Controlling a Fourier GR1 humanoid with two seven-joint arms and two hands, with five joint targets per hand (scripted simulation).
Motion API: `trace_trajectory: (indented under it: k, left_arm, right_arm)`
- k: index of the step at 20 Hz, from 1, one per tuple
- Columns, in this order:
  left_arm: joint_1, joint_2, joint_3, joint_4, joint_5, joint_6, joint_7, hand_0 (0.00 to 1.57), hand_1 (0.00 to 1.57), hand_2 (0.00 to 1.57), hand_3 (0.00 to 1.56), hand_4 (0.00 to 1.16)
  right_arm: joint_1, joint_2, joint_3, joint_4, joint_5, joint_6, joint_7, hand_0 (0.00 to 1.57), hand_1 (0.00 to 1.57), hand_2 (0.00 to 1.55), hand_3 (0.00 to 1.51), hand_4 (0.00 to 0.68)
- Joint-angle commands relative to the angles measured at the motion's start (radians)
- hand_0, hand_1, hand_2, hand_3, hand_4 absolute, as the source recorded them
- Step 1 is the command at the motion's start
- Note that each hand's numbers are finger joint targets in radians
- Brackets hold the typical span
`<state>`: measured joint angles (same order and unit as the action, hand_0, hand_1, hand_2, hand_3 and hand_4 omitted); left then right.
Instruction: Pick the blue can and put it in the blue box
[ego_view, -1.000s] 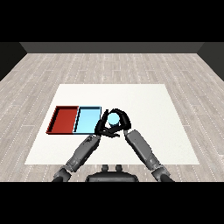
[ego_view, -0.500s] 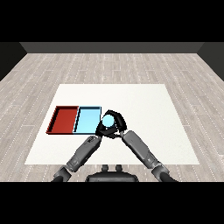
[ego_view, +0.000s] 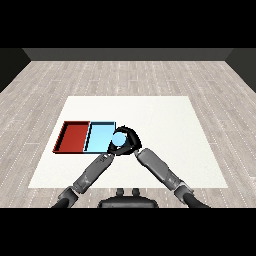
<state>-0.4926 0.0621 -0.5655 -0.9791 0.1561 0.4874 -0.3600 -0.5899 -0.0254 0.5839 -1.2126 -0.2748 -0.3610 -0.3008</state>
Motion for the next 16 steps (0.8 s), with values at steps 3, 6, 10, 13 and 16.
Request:
trace_trajectory:
  k: [3,6,10,13,16]
  left_arm:
    - [-0.003,-0.059,-0.036,-0.065,0.08,0.094,-0.013,0.0,0.0,0.07,0.0,0.71]
    - [0.037,-0.06,0.026,-0.094,0.019,0.07,0.004,1.01,1.01,1.04,0.9,0.7]
    - [-0.018,-0.06,-0.02,-0.031,0.135,0.086,-0.041,0.73,0.73,0.82,0.64,0.67]
    - [0.008,-0.06,0.024,-0.003,0.089,0.04,-0.065,0.63,0.63,0.73,0.51,0.66]
    - [-0.009,-0.06,0.056,-0.05,0.191,-0.027,-0.011,1.18,1.18,1.19,1.03,0.63]
  right_arm:
    - [-0.038,0.024,0.02,0.05,-0.047,0.003,-0.041,1.45,1.45,1.45,1.39,0.591]
    - [-0.026,0.024,0.034,0.046,-0.064,0.013,-0.055,1.44,1.44,1.45,1.4,0.611]
    - [-0.026,0.024,-0.032,0.068,-0.072,0.081,-0.072,1.44,1.44,1.45,1.39,0.6]
    - [-0.035,0.024,0.016,0.015,-0.072,0.022,-0.019,1.43,1.43,1.45,1.39,0.593]
    - [0.055,0.006,0.006,0.038,-0.048,0.058,-0.094,1.44,1.44,1.45,1.39,0.58]
